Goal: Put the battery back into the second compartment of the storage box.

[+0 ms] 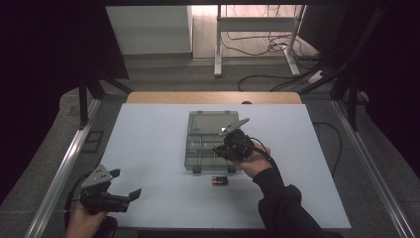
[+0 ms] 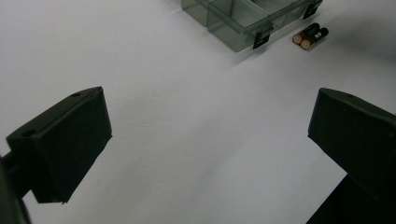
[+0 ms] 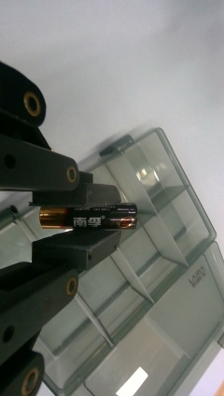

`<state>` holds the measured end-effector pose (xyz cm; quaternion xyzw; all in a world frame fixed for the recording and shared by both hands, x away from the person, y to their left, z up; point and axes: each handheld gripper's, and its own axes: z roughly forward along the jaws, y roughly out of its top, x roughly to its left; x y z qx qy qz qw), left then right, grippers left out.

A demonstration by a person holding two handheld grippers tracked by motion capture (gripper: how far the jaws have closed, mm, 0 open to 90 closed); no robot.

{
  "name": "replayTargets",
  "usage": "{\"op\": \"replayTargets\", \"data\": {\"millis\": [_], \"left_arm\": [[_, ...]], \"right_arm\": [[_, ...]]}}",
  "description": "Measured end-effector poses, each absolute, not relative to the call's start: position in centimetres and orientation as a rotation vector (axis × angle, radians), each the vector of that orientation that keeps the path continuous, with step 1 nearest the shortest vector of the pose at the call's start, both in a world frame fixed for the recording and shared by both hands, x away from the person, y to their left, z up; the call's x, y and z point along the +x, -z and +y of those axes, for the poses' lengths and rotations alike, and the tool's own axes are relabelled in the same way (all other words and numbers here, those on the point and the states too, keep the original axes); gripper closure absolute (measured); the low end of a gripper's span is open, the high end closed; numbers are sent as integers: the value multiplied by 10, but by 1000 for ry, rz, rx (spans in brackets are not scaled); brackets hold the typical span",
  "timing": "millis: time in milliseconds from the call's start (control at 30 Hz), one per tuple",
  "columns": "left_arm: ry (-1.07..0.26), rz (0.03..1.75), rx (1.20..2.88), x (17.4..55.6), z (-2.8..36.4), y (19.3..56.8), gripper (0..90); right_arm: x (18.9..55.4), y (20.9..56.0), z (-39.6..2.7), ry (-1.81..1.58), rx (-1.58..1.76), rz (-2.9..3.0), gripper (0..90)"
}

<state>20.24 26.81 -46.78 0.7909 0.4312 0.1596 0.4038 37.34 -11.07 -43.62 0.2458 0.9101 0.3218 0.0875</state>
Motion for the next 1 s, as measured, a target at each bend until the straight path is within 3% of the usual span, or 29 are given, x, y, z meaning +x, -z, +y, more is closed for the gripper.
{"op": "replayTargets", "data": {"millis": [1000], "left_arm": [[-390, 1089, 1980, 202, 271, 468, 0]], "right_arm": [[430, 463, -61, -901, 889, 2625, 768]]}}
